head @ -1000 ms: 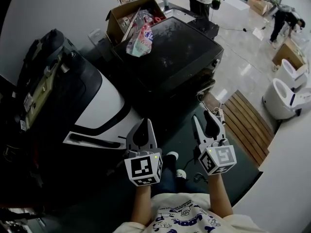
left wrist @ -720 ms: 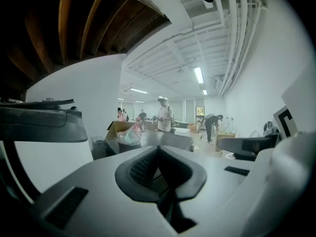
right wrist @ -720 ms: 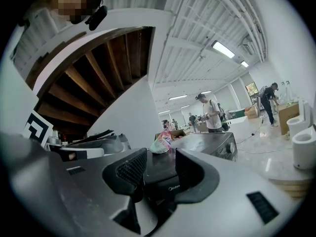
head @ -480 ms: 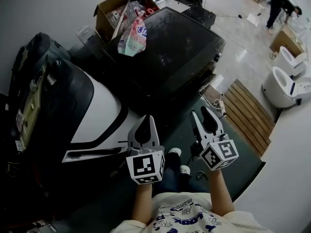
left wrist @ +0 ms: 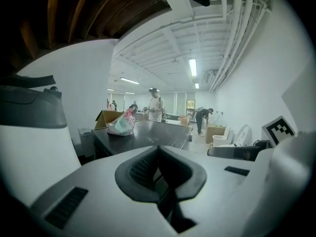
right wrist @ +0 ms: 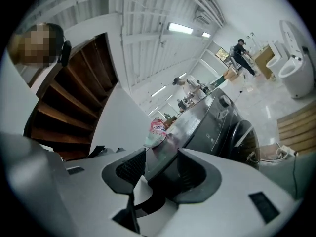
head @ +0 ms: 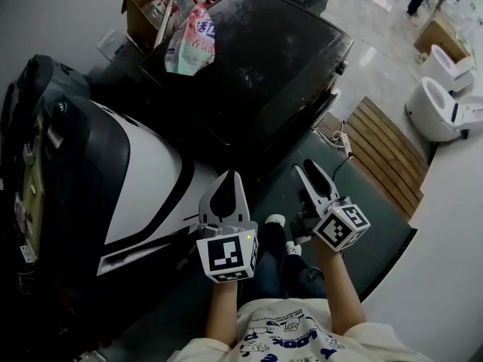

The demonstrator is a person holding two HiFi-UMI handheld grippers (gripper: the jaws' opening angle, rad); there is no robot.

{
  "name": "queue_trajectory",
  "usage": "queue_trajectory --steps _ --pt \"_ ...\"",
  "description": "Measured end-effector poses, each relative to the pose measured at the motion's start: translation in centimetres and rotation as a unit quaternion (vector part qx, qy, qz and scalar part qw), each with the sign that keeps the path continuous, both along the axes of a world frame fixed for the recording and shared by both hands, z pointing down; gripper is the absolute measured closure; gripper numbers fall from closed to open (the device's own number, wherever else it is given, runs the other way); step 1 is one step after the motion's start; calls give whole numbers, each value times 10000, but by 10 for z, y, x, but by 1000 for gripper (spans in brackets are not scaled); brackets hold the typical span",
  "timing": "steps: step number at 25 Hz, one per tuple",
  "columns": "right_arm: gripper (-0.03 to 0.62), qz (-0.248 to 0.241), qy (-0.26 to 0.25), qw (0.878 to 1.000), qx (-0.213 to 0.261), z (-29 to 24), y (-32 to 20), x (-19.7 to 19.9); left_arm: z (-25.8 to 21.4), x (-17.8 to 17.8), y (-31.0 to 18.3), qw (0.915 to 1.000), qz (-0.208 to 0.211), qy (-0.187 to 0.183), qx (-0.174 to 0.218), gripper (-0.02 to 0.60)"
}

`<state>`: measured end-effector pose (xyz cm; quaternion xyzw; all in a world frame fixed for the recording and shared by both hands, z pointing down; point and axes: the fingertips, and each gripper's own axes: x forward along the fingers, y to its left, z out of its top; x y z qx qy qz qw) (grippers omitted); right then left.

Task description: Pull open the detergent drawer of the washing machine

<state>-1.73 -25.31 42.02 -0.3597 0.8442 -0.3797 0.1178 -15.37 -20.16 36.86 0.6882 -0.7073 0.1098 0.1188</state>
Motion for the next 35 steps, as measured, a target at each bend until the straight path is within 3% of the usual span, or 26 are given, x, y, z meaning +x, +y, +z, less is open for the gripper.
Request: queue_trajectory --steps 6,12,20,24,30,35 --pt "390 -124 -715 9970 -285 28 -7 -15 24 -9 -10 9999 100 -5 -131 568" --pt "381 -300 -1648 9846 -491 57 -12 -29 54 -13 -19 9996 203 27 -200 568" --pt "375 -538 -1997 9757 -721 91 -19 -45 75 -17 -34 9996 100 228 -98 568" --pt "368 -579 -2110 9724 -816 111 -26 -51 93 -18 -33 9988 288 30 -404 568" --pt "367 -589 -2296 9669 -946 136 -36 -57 100 -16 -41 9990 86 396 -210 568" --pt "367 -647 -2396 9636 -990 150 -42 -63 119 -17 -34 9977 337 156 -559 568"
